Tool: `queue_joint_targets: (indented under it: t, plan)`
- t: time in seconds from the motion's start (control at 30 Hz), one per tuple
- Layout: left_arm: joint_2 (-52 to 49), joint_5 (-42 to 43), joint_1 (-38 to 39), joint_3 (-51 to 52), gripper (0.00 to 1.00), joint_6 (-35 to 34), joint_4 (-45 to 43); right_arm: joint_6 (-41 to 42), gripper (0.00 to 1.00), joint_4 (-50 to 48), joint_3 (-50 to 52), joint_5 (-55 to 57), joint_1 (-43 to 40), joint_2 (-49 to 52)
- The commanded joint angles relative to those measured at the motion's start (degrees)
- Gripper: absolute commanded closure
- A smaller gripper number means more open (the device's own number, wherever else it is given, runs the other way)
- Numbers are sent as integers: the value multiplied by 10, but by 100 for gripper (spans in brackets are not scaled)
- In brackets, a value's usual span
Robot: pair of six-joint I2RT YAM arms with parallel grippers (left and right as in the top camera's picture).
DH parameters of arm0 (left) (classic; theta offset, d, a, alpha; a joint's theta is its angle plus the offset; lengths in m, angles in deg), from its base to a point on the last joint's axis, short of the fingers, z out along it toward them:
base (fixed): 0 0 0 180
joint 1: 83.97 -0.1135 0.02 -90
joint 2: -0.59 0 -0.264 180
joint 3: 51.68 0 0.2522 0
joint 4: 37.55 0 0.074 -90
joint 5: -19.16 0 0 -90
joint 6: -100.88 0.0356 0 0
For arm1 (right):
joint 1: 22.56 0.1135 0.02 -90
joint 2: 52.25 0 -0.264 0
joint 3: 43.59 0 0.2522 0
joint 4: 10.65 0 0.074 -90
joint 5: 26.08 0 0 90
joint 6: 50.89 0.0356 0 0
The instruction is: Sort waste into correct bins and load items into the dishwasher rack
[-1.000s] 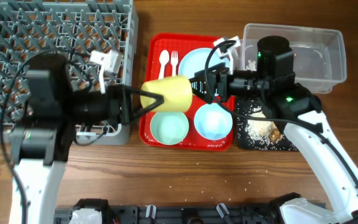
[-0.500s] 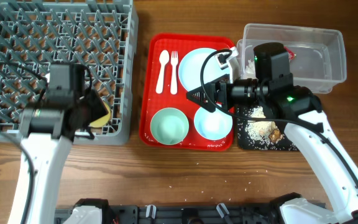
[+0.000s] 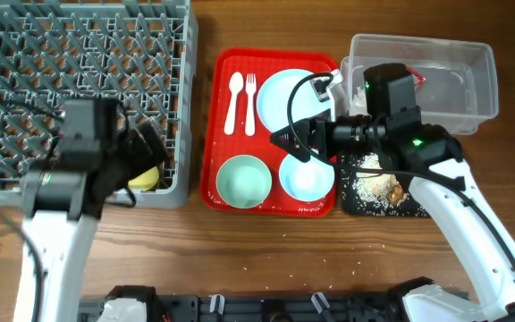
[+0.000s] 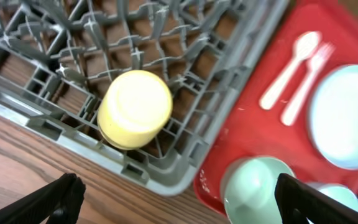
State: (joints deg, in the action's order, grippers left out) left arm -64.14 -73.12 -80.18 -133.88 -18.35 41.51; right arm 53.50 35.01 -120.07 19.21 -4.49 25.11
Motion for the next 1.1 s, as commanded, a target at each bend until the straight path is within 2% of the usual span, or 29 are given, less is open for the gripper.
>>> queue_joint_targets:
  t: [0.0, 0.03, 0.17, 0.27, 0.37, 0.43, 0.57, 0.7, 0.8, 0.9, 0.97, 1.07]
  plan:
    - [54, 109, 2, -3, 0, 111, 2, -2, 6, 31, 3, 152, 0, -47]
    - [63, 147, 2, -2, 0, 140, 5, 7, 4, 52, 3, 204, 0, -77]
    - [62, 259, 2, -2, 0, 231, 25, 8, 0, 139, 3, 283, 0, -143]
    - [59, 263, 10, -2, 1, 244, 45, 9, 0, 182, 3, 281, 0, -164]
    - [59, 263, 34, -2, 0, 246, 50, 64, 0, 178, 3, 267, 0, -156]
    - [59, 263, 60, -2, 0, 245, 50, 71, 0, 167, 3, 267, 0, -140]
    - [59, 263, 63, -2, 0, 245, 48, 115, 0, 168, 3, 267, 0, -114]
    - [59, 263, 63, -2, 0, 245, 48, 113, 0, 173, 3, 266, 0, -96]
    - [59, 263, 63, -2, 0, 245, 48, 82, 0, 169, 3, 254, 0, -109]
    - [59, 263, 63, -2, 0, 245, 48, 51, 0, 175, 3, 284, 0, -175]
    - [59, 263, 63, -2, 0, 245, 48, 49, 0, 174, 3, 320, 0, -253]
    - [59, 263, 63, -2, 0, 245, 48, 85, 0, 175, 3, 318, 0, -318]
